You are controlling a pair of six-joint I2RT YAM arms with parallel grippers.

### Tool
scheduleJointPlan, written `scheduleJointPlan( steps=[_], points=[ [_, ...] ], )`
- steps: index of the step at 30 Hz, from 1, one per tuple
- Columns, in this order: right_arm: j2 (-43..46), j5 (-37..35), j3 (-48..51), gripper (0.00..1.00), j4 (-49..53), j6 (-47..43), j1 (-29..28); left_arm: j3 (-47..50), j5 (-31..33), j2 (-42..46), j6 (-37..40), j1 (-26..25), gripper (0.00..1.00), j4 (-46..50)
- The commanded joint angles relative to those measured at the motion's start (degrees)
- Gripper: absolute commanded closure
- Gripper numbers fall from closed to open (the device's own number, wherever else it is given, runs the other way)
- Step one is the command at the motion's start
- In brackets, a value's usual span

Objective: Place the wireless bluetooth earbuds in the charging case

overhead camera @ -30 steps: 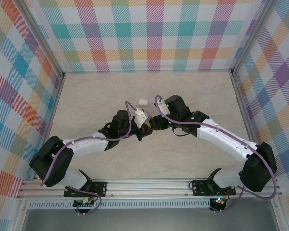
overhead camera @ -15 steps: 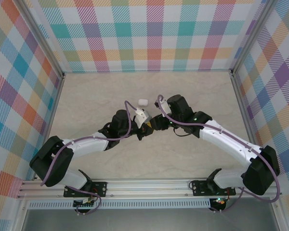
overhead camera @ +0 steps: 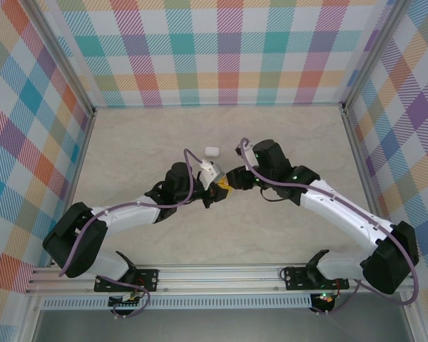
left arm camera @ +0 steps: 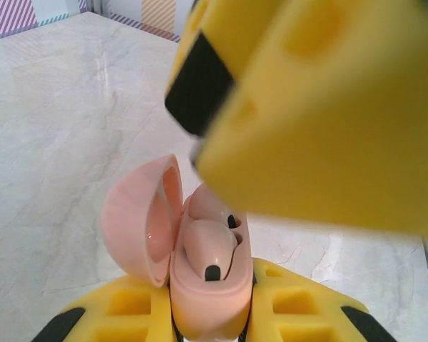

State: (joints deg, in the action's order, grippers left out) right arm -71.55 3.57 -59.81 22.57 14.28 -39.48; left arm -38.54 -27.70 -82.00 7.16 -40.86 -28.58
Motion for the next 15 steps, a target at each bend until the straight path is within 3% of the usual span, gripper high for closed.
scheduleJointPlan(
  steps=[1, 5, 9, 15],
  points=[
    [1.6, -0.8, 1.9, 0.57, -1.2, 2.3, 3.0, -1.7, -2.6, 1.9, 0.9, -0.4, 0.97, -0.1],
    [2.4, 0.6, 3.8, 0.58, -1.2, 3.4, 7.8, -2.3, -5.9, 2.7, 1.1, -0.4, 0.97, 0.0],
    [0.8, 4.3, 5.2, 0.67, -1.0, 3.6, 11.9, -2.7, -9.3, 3.8, 0.9, -0.4, 0.97, -1.3],
    [-1.9, 12.6, 6.3, 0.76, -2.3, 1.4, 12.7, -4.0, -15.6, 4.0, 0.1, -0.5, 0.97, -2.8]
  ],
)
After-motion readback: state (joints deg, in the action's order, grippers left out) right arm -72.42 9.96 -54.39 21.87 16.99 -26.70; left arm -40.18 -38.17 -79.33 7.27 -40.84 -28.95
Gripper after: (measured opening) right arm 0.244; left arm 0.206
